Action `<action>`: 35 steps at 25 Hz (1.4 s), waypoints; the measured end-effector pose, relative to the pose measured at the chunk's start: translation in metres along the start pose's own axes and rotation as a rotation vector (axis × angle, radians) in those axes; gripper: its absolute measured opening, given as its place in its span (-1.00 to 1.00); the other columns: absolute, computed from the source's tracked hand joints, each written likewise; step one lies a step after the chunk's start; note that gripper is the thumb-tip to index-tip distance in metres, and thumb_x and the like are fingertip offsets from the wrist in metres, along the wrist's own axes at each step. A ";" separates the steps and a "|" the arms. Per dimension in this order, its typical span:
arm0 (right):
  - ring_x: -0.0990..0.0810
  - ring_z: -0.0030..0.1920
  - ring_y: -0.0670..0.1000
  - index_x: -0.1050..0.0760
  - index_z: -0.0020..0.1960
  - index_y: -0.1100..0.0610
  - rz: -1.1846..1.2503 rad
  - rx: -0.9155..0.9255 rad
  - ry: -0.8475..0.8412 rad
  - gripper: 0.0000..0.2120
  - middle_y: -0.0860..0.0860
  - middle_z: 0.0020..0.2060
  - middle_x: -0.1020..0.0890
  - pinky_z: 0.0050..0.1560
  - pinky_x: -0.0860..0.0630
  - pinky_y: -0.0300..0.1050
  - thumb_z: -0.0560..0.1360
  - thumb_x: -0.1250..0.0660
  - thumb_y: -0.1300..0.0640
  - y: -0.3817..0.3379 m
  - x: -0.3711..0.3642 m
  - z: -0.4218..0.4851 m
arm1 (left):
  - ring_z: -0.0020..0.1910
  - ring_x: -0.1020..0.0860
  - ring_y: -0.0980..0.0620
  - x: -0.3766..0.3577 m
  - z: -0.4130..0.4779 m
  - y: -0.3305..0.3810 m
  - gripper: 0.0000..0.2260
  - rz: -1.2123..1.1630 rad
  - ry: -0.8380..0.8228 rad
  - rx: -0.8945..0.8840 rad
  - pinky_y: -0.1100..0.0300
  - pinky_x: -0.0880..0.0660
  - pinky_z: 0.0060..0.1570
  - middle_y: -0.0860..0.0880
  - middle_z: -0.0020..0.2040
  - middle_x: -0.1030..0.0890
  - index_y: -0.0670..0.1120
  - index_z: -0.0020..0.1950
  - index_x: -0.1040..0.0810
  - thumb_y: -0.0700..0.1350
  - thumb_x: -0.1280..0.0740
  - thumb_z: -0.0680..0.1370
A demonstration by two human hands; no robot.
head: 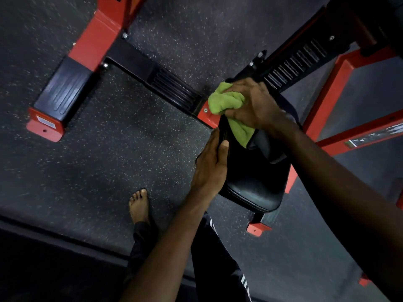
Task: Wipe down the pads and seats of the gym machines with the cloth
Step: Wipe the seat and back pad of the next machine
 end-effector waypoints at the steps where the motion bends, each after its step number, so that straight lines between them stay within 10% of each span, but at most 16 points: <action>1: -0.34 0.42 0.17 -0.48 0.36 -0.22 -0.032 -0.017 -0.009 -0.34 -0.05 0.38 -0.43 0.39 -0.32 0.33 0.29 -0.39 -0.37 -0.004 0.004 0.012 | 0.54 -0.24 0.12 -0.001 0.001 -0.001 -0.48 0.003 0.004 -0.001 -0.03 -0.23 0.52 0.09 0.59 -0.26 0.07 0.62 -0.15 0.17 -0.01 0.67; 18: -0.36 0.38 0.15 -0.54 0.34 -0.15 0.048 -0.026 0.132 -0.48 -0.07 0.37 -0.46 0.36 -0.38 0.24 0.40 -0.48 -0.16 0.012 0.000 0.009 | 0.50 -0.34 -0.03 -0.009 0.025 0.013 -0.51 0.162 0.052 0.026 -0.07 -0.30 0.47 0.00 0.54 -0.37 0.08 0.62 -0.15 0.14 -0.06 0.69; 35: -0.42 0.37 0.21 -0.52 0.36 -0.11 0.101 -0.058 0.072 -0.23 0.07 0.32 -0.52 0.38 -0.38 0.19 0.20 -0.35 -0.38 0.037 0.018 0.056 | 0.39 -0.47 -0.13 -0.017 0.048 0.038 -0.50 0.417 0.217 -0.044 -0.06 -0.39 0.38 -0.16 0.42 -0.50 -0.16 0.53 -0.34 0.07 -0.08 0.67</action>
Point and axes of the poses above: each hand's wrist, its own z-axis towards the middle knuckle, its own x-axis out of the back of the hand, y = z × x, the point moved 4 cm from there along z, towards the middle knuckle
